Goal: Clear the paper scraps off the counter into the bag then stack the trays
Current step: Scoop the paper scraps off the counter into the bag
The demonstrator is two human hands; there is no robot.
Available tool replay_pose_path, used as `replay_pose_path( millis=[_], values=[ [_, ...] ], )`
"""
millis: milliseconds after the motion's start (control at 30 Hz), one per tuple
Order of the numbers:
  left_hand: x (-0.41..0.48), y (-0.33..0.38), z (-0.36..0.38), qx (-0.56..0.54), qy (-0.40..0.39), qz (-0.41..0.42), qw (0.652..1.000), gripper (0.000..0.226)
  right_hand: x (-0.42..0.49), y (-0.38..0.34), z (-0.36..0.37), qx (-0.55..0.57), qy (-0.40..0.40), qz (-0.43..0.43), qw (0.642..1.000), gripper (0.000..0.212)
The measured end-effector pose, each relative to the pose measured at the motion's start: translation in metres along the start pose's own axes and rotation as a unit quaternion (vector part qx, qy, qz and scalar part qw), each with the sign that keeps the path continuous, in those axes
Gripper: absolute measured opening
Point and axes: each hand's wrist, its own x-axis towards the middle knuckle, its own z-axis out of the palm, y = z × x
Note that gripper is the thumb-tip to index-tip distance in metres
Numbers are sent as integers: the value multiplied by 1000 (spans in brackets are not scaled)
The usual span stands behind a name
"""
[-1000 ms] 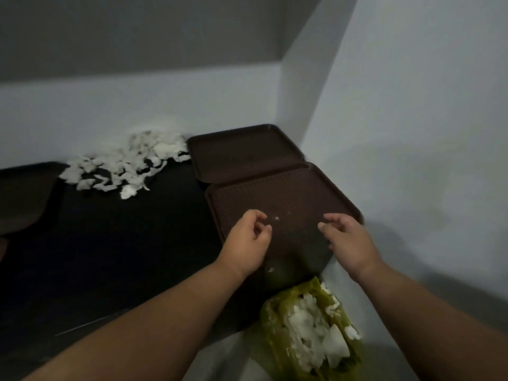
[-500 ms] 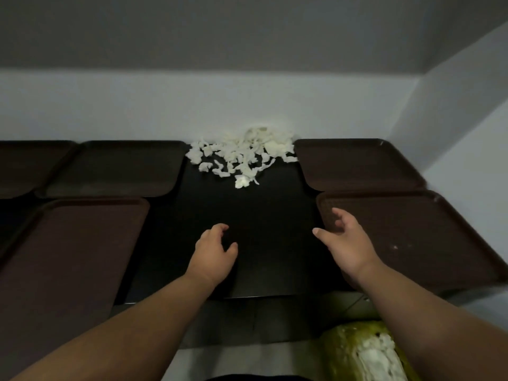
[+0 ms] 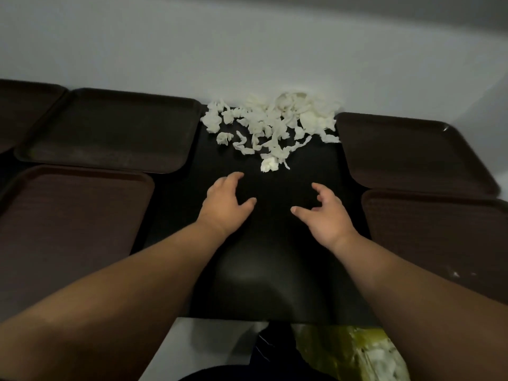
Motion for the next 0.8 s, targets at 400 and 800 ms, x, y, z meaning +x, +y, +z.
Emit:
replay_pose_path(
  millis=[400, 800],
  values=[
    [148, 4, 32, 249, -1, 105, 963, 124, 166, -33, 34, -244, 19, -99, 965, 121],
    [217, -4, 38, 205, 78, 177, 959, 49, 251, -39, 51, -289, 70, -277, 914, 42]
  ],
)
